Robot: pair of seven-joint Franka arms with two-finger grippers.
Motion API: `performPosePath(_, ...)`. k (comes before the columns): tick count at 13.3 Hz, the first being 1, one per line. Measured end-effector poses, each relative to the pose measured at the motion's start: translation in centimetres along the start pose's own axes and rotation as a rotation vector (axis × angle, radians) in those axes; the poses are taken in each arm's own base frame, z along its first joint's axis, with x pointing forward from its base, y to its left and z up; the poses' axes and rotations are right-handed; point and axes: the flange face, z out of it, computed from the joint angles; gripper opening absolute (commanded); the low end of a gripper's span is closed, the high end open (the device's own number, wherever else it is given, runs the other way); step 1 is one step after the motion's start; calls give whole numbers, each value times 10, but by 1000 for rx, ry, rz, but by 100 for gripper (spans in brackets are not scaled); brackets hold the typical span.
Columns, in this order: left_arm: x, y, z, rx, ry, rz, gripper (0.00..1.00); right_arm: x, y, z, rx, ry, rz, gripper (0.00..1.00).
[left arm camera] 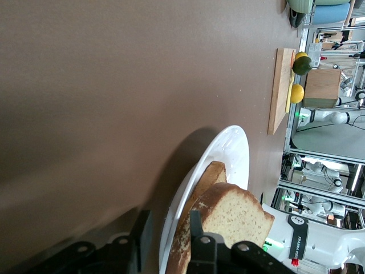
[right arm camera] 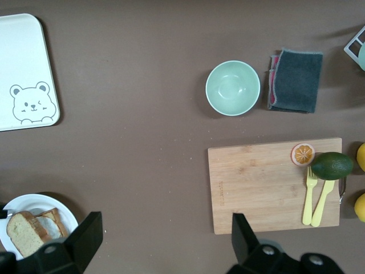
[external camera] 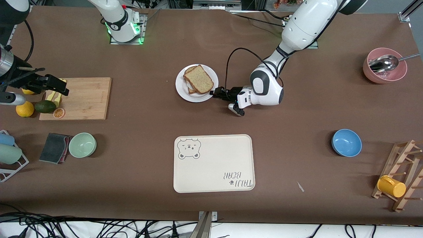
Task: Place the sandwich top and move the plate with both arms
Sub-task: 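Grip the white plate rim with the left gripper, then slide the plate with the left gripper onto the white tray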
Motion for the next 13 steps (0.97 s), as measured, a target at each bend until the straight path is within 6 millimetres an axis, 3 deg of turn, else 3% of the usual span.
performPosePath(1,0,0,0,0,0,0,28,0,0,0,0,0,0,100)
performPosePath(3,0,0,0,0,0,0,10,0,-2,1,0,0,-3,100)
performPosePath(4,0,0,0,0,0,0,7,0,-4,1,0,-3,-7,100)
performPosePath(13,-1,4,2,-4,-3,10,0,5,-6,13,-2,-17,-9,100)
